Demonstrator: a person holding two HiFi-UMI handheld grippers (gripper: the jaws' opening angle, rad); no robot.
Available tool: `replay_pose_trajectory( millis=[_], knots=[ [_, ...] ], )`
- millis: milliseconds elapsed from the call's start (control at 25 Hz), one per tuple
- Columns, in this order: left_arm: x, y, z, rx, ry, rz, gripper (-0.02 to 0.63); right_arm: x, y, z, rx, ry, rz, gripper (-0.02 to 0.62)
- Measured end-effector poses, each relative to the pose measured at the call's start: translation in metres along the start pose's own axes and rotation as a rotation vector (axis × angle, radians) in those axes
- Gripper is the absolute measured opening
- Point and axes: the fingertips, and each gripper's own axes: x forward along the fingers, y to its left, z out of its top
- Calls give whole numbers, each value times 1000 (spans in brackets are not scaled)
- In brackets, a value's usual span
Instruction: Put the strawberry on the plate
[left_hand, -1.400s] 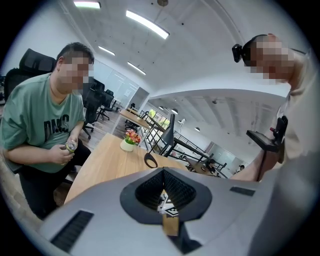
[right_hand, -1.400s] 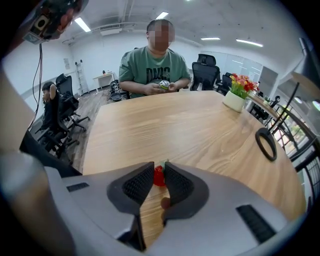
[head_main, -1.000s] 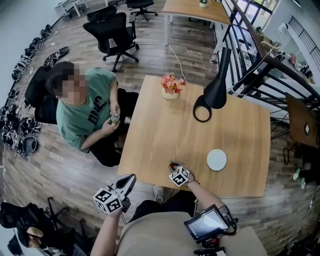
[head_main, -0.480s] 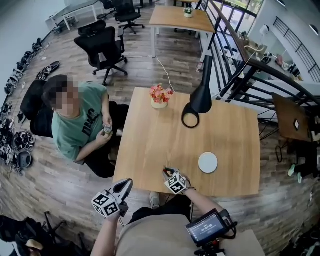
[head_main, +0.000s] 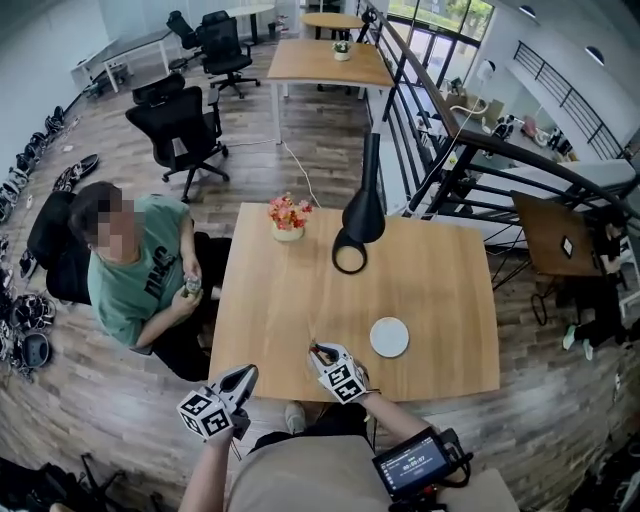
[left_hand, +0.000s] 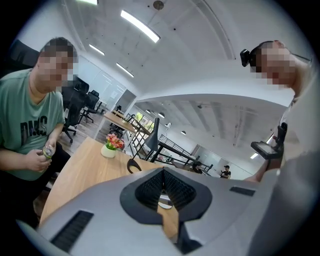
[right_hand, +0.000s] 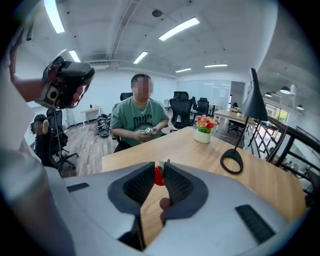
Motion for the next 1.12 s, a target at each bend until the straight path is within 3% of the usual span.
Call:
replay_pose_trajectory(
  millis=[280,800,1120],
  knots=[
    [45,-23,7,1,-6,-12,3,-50,-34,25,117,-136,-15,64],
    [151,-78,12,29,5,-48,3,-137,-126,57,130,-275,-27,64],
    [176,-94,10,24,-7,-8,3,-184,-169,69,170,-360,-32,64]
  ],
)
